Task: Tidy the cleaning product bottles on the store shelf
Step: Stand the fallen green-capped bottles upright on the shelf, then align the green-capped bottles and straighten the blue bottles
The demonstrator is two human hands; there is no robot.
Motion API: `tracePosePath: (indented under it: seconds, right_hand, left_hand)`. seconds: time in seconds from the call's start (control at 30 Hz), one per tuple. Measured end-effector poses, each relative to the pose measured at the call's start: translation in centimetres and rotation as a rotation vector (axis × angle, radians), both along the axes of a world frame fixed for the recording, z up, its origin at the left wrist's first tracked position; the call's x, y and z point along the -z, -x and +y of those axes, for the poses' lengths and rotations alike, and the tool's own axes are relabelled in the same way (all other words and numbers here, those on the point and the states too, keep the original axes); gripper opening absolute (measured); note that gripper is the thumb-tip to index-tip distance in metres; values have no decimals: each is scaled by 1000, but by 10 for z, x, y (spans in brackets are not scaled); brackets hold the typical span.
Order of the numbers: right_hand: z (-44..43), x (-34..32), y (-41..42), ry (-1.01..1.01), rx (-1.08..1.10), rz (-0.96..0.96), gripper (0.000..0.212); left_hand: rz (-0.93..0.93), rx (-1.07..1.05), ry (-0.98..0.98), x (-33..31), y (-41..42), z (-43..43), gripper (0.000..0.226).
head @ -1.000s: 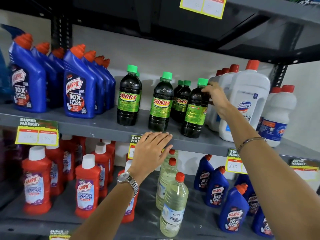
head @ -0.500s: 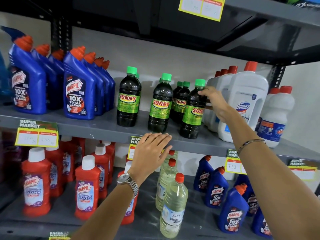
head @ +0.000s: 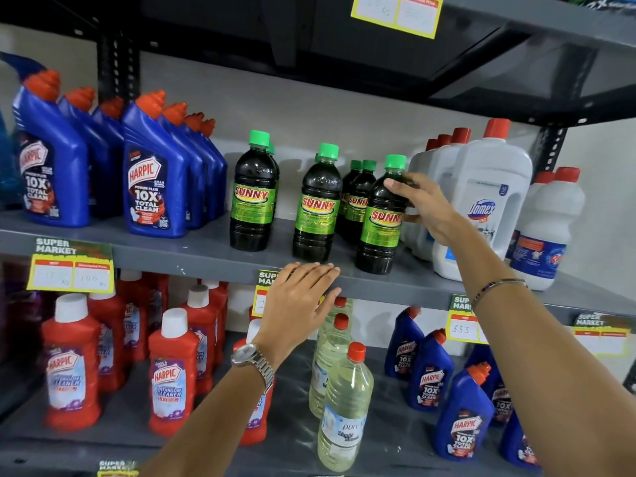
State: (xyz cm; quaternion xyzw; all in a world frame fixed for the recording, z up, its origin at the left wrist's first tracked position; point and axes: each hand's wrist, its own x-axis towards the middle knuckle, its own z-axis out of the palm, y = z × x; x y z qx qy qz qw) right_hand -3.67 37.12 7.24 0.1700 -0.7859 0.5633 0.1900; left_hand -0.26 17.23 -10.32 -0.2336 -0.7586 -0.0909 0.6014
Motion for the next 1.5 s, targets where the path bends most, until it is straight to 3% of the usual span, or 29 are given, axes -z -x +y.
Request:
tracePosePath:
  seconds: [0.33, 0.47, 0.57, 0.67, 0.73, 0.8, 0.83, 0.93, 1.1, 1.5]
  right_hand:
    - [-5, 6, -5, 17, -10, 54, 50]
    - [-4, 27, -6, 22, -10, -27, 77]
    - [1, 51, 0, -86, -36, -155, 90]
    - [2, 67, -2, -187, -70, -198, 75]
    - [4, 76, 3, -213, -36, -194, 96]
    - [7, 78, 6, -222, -8, -181, 114]
    - [8, 79, 6, -220, 15, -184, 110]
    - [10, 79, 6, -230, 43, -202, 93]
    - [5, 78, 19, -221, 44, -219, 108]
    - [4, 80, 36, -150, 39, -223, 89]
  left_hand:
    - [-61, 3, -5, 0, -1, 0, 28]
    - [-130, 57, -56, -12, -10, 1, 29]
    - [-179, 51, -280, -42, -19, -5, 36]
    - [-518, 19, -495, -72, -11, -17, 76]
    - [-889, 91, -540, -88, 0, -25, 101]
    - [-1119, 169, -522, -95, 12, -32, 102]
    - [-1164, 192, -506, -97, 17, -34, 96]
    - [-1196, 286, -492, -99, 27, -40, 84]
    - [-1174, 348, -512, -98, 38, -34, 85]
    - [-1149, 390, -551, -94, 51, -24, 82]
